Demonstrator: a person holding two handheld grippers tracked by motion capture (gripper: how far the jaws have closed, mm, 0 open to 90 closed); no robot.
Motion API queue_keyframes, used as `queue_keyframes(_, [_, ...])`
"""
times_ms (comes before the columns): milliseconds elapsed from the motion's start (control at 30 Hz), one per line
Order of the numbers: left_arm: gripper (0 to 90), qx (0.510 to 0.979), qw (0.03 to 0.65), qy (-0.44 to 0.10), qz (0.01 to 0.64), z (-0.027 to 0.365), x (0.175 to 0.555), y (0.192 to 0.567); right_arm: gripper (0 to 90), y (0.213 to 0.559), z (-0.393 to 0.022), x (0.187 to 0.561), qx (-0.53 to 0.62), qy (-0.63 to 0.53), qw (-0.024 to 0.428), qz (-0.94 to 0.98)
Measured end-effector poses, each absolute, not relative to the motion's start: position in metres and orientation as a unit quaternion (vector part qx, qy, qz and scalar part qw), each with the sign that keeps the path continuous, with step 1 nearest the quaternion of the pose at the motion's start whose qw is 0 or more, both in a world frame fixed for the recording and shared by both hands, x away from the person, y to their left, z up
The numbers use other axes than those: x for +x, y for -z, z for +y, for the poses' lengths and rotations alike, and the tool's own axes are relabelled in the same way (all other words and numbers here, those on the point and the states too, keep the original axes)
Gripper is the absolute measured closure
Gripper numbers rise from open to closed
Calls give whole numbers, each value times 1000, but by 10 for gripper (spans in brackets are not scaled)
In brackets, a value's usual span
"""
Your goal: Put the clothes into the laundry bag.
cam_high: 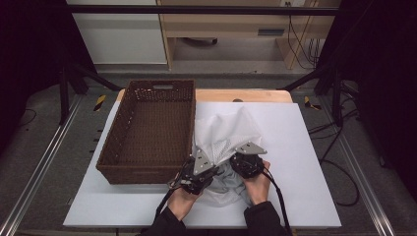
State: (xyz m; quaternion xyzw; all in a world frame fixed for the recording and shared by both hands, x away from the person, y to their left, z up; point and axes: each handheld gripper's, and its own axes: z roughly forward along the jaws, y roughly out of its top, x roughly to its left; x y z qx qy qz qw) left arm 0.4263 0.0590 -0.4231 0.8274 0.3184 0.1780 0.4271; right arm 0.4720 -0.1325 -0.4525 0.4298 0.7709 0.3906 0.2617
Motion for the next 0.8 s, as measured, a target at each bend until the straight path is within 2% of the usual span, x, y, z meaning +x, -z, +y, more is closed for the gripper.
queue_keyframes(67, [878,830,420,-180,320,58,428,428,497,442,-137,459,410,-399,258,778])
queue_keyframes(100, [878,829,421,-180,321,58,429,431,389,435,-143,449,391,-421,240,783])
queue_keyframes(133, [877,829,421,-180,321,58,429,431,389,435,-143,449,391,-421,240,783])
queue_keyframes(167, [878,828,423,-177,323,59,430,431,334,429,-152,436,366,-445,221,787])
queue_keyframes(233, [878,827,425,-178,322,59,430,432,300,428,-162,425,361,-450,223,786])
queue_keyframes(367, [878,829,423,-185,317,59,430,434,255,443,-179,423,395,-424,212,787])
queue_keyframes(467, [878,828,423,-185,316,59,430,434,262,454,-181,427,411,-412,196,789])
queue_keyframes(567, [878,828,423,-183,318,59,431,434,383,470,-175,433,408,-403,170,801])
queue_keyframes(633, [878,828,422,-179,323,59,431,433,656,475,-171,437,404,-410,136,806])
queue_keyframes(667, [877,828,422,-179,323,59,431,433,656,475,-171,437,404,-410,136,806])
queue_keyframes(700, [878,827,424,-175,326,59,432,432,735,470,-171,435,395,-422,142,803])
queue_keyframes(800, [878,825,427,-171,329,60,433,430,745,461,-169,429,374,-438,155,803])
